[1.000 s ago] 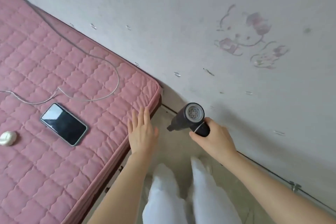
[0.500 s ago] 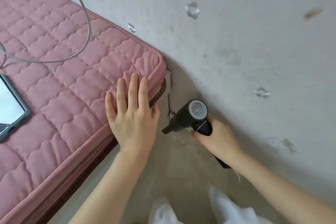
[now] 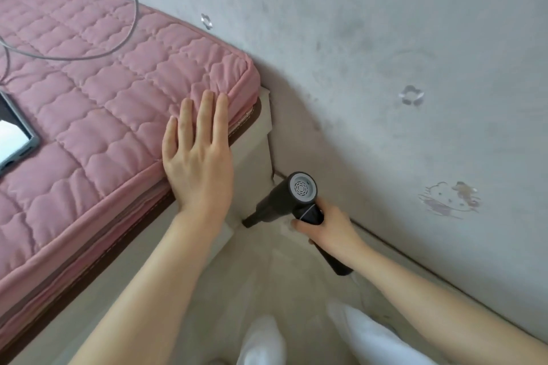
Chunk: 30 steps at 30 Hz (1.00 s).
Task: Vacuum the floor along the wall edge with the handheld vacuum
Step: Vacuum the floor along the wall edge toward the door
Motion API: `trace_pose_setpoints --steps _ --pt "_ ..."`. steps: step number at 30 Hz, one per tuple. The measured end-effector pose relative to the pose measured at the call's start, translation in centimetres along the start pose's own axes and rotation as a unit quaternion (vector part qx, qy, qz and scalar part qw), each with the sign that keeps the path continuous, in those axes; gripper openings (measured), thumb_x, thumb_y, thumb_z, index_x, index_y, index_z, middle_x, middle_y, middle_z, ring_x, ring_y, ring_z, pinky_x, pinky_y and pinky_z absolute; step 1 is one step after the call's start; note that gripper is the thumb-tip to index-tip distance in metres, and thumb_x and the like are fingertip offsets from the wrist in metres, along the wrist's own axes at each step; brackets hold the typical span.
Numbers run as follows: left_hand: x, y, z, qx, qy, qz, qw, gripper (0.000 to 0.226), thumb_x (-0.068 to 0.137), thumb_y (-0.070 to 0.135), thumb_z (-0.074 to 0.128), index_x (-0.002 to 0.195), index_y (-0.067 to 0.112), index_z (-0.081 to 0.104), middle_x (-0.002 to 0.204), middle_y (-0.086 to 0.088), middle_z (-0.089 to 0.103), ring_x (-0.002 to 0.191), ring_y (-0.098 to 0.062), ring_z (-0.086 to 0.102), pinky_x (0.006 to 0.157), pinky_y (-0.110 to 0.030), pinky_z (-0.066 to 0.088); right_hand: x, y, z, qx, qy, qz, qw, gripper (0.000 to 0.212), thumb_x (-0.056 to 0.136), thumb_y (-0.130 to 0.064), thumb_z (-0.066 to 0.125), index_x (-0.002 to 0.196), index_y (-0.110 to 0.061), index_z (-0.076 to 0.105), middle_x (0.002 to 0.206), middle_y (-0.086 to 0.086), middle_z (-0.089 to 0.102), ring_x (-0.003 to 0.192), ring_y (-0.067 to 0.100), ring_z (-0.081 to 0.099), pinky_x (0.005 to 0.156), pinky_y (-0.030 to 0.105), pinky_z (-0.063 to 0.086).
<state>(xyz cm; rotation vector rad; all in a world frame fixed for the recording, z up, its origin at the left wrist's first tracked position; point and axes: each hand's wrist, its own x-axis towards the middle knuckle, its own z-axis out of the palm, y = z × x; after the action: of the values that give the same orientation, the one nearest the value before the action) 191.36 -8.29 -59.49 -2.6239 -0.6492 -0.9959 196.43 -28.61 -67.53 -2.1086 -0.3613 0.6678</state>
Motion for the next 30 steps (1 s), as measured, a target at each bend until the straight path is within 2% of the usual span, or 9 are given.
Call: trace_pose_setpoints --steps 4,8,15,20,23,27,30 --pt "-0.2 -0.2 0.4 0.017 0.027 0.006 0.999 0.051 0.1 0.004 0.044 0.15 0.017 0.04 0.153 -0.002 0.043 0.141 -0.028 0.039 0.115 -0.042 0.028 0.7 0.4 0.3 0.005 0.009 0.001 1.0 0.025 0.072 -0.035 0.073 0.091 -0.036 0.058 0.081 -0.01 0.068 0.07 0.013 0.067 0.069 0.035 0.057" --pt "-0.1 -0.1 0.3 0.003 0.041 0.008 0.999 0.046 0.102 0.004 0.042 0.146 0.017 0.046 0.15 -0.001 0.048 0.138 -0.028 0.044 0.113 -0.042 0.033 1.2 0.1 -0.1 0.0 0.013 0.023 1.0 0.032 0.068 -0.041 0.07 0.098 -0.034 0.059 0.083 -0.01 0.069 0.073 0.016 0.068 0.072 0.035 0.057" --pt "-0.2 0.0 0.4 0.025 0.051 0.012 0.998 0.045 0.104 0.004 0.037 0.145 0.019 0.047 0.148 0.001 0.049 0.136 -0.026 0.047 0.111 -0.041 0.036 1.4 0.2 -0.2 -0.009 0.018 0.022 1.0 0.032 0.07 -0.039 0.07 0.099 -0.036 0.056 0.082 -0.012 0.068 0.073 0.013 0.066 0.063 0.026 0.05" --pt "-0.2 0.0 0.3 0.006 0.026 0.004 1.0 0.051 0.1 0.004 0.041 0.15 0.017 0.04 0.153 -0.002 0.043 0.141 -0.028 0.04 0.114 -0.043 0.029 1.7 1.3 -0.2 -0.048 0.011 0.018 0.999 0.037 0.066 -0.048 0.066 0.097 -0.034 0.055 0.081 -0.007 0.069 0.073 0.017 0.068 0.069 0.035 0.057" --pt "-0.6 -0.2 0.5 -0.006 0.019 0.006 1.0 0.057 0.096 0.003 0.045 0.15 0.015 0.037 0.153 -0.005 0.042 0.141 -0.03 0.038 0.116 -0.044 0.027 1.4 1.7 -0.3 -0.065 -0.002 0.004 0.998 0.031 0.066 -0.043 0.066 0.092 -0.028 0.056 0.076 -0.003 0.069 0.07 0.018 0.068 0.07 0.039 0.058" --pt "-1.0 -0.7 1.3 0.031 0.076 0.033 0.996 0.046 0.097 0.003 0.052 0.141 0.016 0.052 0.142 -0.002 0.055 0.13 -0.027 0.052 0.108 -0.042 0.042 1.3 1.4 -0.5 -0.072 -0.005 -0.01 0.997 0.021 0.066 -0.033 0.067 0.083 -0.027 0.056 0.072 0.002 0.068 0.07 0.02 0.067 0.07 0.042 0.057" --pt "-1.1 -1.0 1.4 0.024 0.086 0.04 0.995 0.045 0.098 0.003 0.051 0.141 0.016 0.052 0.142 -0.001 0.056 0.129 -0.026 0.053 0.108 -0.041 0.041 1.8 0.9 -0.7 -0.089 -0.008 -0.024 0.996 0.02 0.066 -0.03 0.068 0.081 -0.029 0.055 0.071 0.0 0.067 0.07 0.019 0.065 0.067 0.038 0.055"
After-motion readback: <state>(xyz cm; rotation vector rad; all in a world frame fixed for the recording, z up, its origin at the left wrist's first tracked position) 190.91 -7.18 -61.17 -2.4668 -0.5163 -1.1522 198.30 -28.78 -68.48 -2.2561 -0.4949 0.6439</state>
